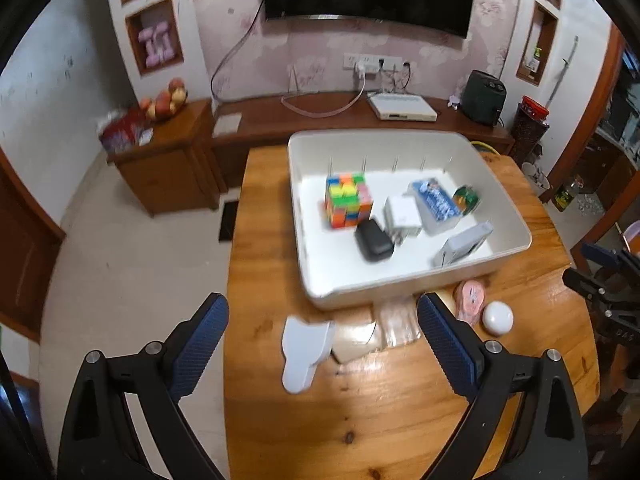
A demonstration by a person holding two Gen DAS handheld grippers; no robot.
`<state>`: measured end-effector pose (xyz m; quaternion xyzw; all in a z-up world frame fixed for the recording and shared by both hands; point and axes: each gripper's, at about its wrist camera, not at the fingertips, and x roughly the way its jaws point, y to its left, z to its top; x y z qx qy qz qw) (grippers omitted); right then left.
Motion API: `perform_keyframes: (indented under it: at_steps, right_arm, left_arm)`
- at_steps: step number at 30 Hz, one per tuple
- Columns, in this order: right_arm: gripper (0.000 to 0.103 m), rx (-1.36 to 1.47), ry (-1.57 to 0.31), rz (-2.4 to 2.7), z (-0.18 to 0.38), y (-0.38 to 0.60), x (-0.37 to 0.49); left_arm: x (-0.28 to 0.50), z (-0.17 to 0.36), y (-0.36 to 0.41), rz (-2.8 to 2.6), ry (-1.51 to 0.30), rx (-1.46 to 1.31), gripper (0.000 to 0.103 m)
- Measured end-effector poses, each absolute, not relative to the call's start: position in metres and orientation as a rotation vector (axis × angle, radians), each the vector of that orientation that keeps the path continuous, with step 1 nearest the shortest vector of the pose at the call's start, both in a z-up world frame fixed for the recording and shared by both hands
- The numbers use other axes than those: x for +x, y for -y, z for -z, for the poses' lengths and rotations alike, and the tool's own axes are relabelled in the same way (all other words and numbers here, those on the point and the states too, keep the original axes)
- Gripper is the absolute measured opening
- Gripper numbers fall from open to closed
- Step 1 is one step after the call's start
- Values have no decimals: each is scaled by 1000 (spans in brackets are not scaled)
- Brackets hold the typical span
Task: Organize rigid objects
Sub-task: 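Move the left tool to the white plastic stand while the right tool approaches the white egg case, then close the left tool on the white stand while the right tool grips the white egg case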
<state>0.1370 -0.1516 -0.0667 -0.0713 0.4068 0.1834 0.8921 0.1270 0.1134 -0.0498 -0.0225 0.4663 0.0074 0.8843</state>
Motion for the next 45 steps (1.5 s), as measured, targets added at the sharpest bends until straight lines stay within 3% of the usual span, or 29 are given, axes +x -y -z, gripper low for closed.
perform_keyframes:
  at_steps: [2, 19, 35, 43, 45]
  right_arm:
    - [69, -169, -859, -381, 82, 152, 133]
    - [69, -365, -955, -435, 196, 134, 121]
    - [68, -279, -955, -461, 221, 144, 135]
    - [60, -265, -931, -492, 220, 144, 133]
    - [56, -258, -922, -493, 221, 143, 131]
  left_arm:
    - [123, 60, -120, -16, -989, -64, 102]
    - [136, 155, -150, 100, -1163, -122, 102]
    - [160, 195, -162, 126, -1193, -233, 102]
    - [165, 194, -162, 157, -1162, -266, 101]
    - [165, 193, -158, 147, -1151, -257, 96]
